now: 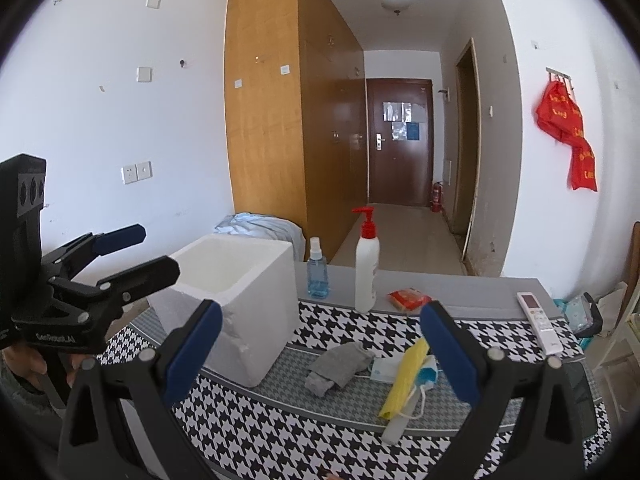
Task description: Organize soft objects
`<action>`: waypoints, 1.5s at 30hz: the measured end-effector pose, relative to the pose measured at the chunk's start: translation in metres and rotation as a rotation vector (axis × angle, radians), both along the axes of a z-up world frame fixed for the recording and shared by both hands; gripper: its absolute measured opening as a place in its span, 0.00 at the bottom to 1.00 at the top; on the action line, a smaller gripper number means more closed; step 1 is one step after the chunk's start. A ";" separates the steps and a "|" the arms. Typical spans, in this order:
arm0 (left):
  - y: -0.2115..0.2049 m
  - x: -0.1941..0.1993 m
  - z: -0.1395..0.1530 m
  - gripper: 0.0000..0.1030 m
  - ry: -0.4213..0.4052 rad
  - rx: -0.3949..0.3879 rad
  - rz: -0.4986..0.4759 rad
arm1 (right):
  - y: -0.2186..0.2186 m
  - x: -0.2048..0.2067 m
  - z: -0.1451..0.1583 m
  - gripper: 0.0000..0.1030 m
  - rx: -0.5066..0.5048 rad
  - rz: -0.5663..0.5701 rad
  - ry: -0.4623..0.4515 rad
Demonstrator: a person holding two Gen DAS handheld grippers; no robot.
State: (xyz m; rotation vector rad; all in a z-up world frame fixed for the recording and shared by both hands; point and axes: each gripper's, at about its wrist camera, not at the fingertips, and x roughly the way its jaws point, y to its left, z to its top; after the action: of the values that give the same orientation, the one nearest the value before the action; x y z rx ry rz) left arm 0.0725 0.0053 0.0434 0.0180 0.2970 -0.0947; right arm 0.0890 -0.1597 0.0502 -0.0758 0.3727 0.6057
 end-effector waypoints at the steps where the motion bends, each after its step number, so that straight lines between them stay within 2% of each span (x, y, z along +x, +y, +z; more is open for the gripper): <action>1: -0.001 0.000 -0.001 0.99 0.002 -0.002 -0.003 | -0.001 -0.001 0.000 0.98 0.001 -0.001 0.000; 23: -0.032 0.000 -0.028 0.99 0.004 -0.018 -0.064 | -0.039 -0.004 -0.025 0.98 -0.008 -0.091 0.009; 31: -0.042 0.007 -0.039 0.99 0.050 -0.027 -0.090 | -0.045 -0.005 -0.035 0.98 -0.030 -0.129 0.017; 45: -0.054 0.017 -0.054 0.99 0.085 -0.009 -0.118 | -0.062 -0.001 -0.048 0.98 -0.022 -0.159 0.056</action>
State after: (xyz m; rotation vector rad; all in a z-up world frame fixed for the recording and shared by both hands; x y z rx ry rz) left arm 0.0891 -0.0484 -0.0105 0.0227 0.3808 -0.2148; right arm 0.0881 -0.2218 0.0024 -0.0495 0.4352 0.4472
